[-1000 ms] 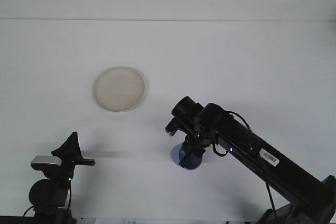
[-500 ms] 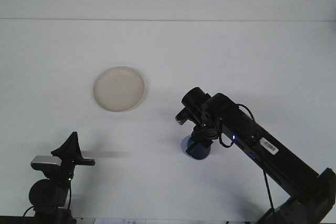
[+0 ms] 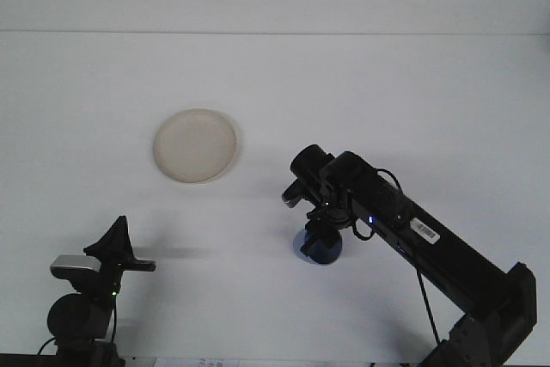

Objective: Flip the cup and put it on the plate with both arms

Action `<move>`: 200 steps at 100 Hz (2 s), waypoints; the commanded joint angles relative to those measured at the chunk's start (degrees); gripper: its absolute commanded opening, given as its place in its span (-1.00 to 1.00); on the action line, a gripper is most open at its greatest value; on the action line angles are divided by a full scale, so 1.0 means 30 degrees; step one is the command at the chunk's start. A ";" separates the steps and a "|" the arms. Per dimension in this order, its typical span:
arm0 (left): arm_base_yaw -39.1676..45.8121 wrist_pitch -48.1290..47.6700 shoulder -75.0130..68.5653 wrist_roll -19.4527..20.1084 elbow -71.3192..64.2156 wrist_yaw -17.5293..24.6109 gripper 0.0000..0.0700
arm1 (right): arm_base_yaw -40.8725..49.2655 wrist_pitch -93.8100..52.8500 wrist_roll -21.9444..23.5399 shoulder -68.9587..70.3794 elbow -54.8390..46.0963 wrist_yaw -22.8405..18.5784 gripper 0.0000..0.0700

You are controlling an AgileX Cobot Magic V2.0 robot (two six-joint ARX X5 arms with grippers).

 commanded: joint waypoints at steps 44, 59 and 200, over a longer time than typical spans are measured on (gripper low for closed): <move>-0.0036 0.0211 -0.0022 -0.0051 -0.0364 0.0029 -0.97 | 0.0168 0.0146 -0.0015 0.0466 0.0452 -0.0270 0.41; -0.0036 0.0211 -0.0022 -0.0051 -0.0364 0.0029 -0.97 | 0.0138 0.0437 -0.0022 0.0444 0.1377 -0.1559 0.41; -0.0036 0.0328 -0.0022 -0.0073 -0.0284 0.0029 -0.97 | -1.1395 1.5373 0.1989 -1.9941 -1.4003 -0.0954 -1.00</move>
